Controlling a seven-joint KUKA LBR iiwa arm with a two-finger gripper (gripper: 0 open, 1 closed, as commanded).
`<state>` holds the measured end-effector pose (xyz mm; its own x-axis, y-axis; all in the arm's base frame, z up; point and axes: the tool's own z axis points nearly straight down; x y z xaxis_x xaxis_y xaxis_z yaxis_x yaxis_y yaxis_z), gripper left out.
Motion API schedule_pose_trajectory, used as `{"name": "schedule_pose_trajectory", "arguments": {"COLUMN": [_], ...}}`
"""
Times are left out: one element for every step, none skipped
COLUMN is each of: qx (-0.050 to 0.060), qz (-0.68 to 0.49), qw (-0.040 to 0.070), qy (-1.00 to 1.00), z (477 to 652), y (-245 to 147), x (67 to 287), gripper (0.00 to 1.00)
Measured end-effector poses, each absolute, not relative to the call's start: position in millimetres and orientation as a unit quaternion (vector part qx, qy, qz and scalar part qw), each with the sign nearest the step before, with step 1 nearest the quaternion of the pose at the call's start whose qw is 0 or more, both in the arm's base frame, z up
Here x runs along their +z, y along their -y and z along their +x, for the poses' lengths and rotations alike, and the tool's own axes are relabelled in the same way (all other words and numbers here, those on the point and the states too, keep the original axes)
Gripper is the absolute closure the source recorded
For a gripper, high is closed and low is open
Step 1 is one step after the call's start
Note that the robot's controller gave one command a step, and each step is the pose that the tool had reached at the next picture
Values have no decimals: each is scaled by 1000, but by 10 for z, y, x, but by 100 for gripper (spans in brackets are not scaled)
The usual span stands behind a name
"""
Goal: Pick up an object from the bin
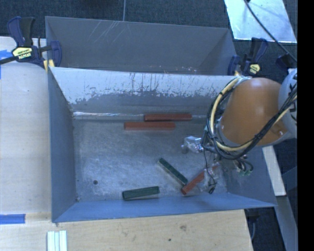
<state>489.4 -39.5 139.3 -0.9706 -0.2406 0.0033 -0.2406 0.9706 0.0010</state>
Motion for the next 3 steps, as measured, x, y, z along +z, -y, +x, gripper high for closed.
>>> {"name": "schedule_pose_trajectory", "arguments": {"qx": [0,0,2], "qz": [69,71,89], "qw": [-4,-3,-5], "qy": [998,997,996], "z": [4868,4869,4946], "y": [616,604,770], "x": [682,711,2184], "gripper": [0,100,100]}}
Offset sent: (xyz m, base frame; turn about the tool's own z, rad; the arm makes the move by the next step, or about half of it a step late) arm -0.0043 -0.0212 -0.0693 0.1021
